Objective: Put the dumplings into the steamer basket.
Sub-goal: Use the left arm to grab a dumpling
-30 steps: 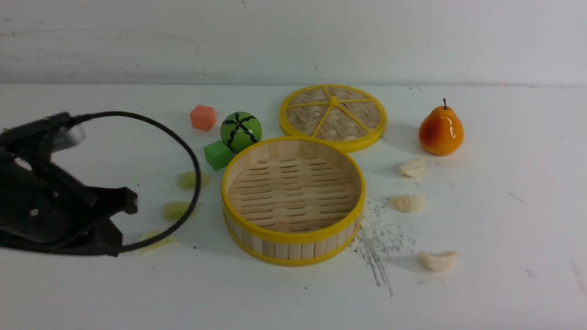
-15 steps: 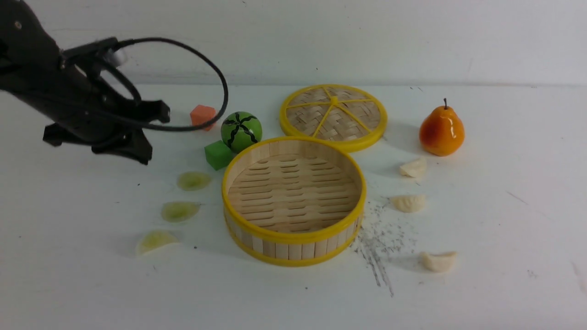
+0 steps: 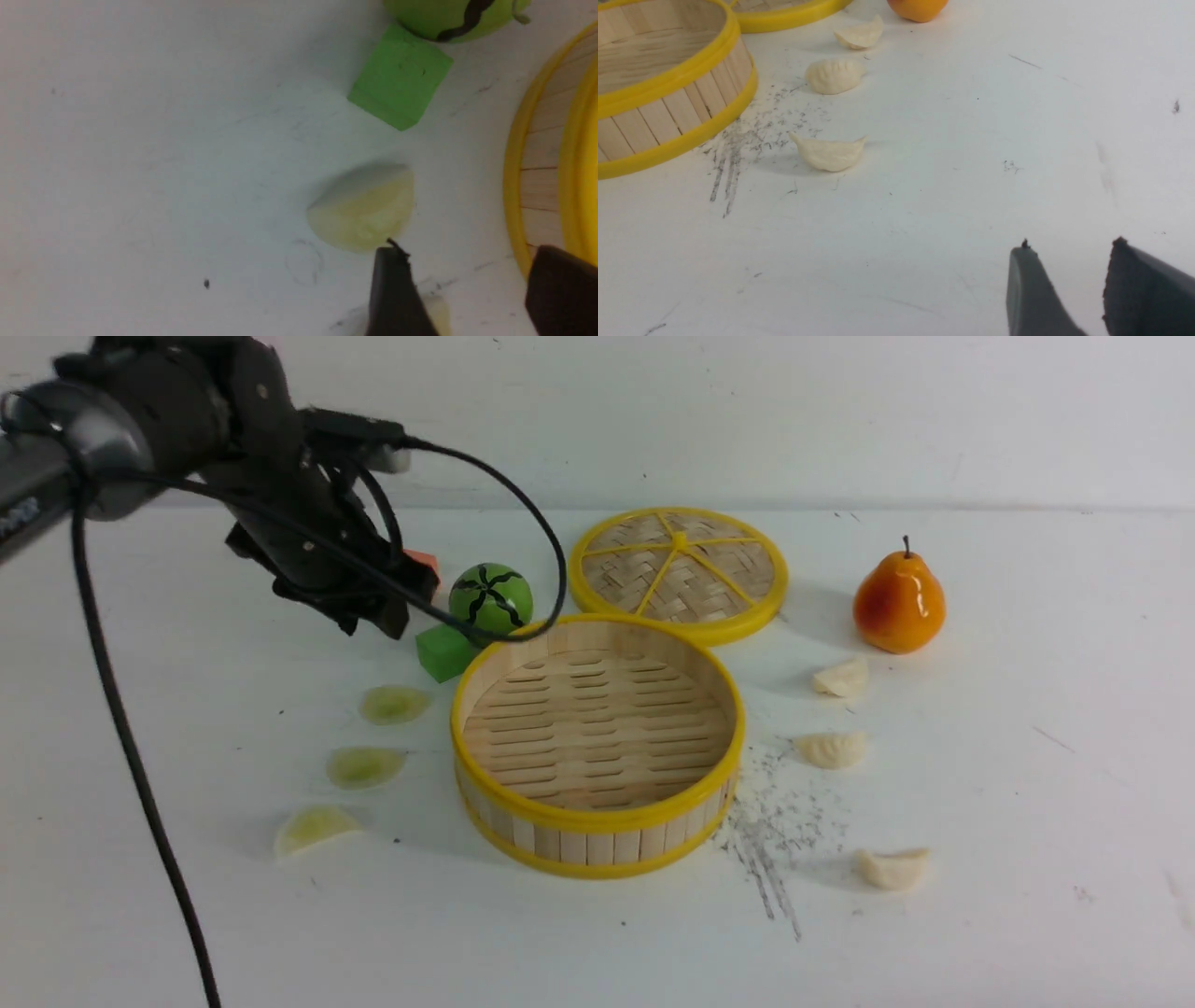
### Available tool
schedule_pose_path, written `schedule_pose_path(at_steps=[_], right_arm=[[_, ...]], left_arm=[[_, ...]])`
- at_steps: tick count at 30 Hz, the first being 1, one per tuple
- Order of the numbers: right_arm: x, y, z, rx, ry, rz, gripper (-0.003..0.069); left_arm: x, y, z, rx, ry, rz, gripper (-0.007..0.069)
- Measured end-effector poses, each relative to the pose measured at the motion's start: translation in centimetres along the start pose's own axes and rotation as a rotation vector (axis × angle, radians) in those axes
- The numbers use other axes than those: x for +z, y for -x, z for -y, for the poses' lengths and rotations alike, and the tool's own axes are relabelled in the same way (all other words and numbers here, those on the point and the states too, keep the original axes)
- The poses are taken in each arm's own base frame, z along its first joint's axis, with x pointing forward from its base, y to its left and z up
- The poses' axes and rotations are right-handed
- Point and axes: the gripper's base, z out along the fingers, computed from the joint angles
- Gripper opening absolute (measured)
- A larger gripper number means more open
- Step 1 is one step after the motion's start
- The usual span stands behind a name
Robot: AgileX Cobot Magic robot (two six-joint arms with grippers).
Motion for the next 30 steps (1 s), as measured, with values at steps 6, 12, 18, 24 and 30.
schedule_pose_path(at_steps=[6,12,18,24,30], right_arm=[[0.0,0.0,0.0,0.000,0.000,0.000,0.0237],[0.0,0.0,0.0,0.000,0.000,-0.001,0.0239],[0.0,0.0,0.0,0.000,0.000,-0.001,0.0239],[0.0,0.0,0.0,0.000,0.000,-0.001,0.0239],[0.0,0.0,0.0,0.000,0.000,-0.001,0.0239]], left_arm=[[3.7,-0.4,0.1,0.113,0.057,-0.022,0.0545],[6.5,-0.9,0.0,0.124,0.062,-0.021,0.0556],[7.9,-1.6,0.2,0.117,0.051,-0.064,0.0521],[7.9,-2.0,0.1,-0.032,0.071,-0.113,0.0378],[7.7,-2.3,-0.7,-0.155,0.169,-0.143,0.0362]])
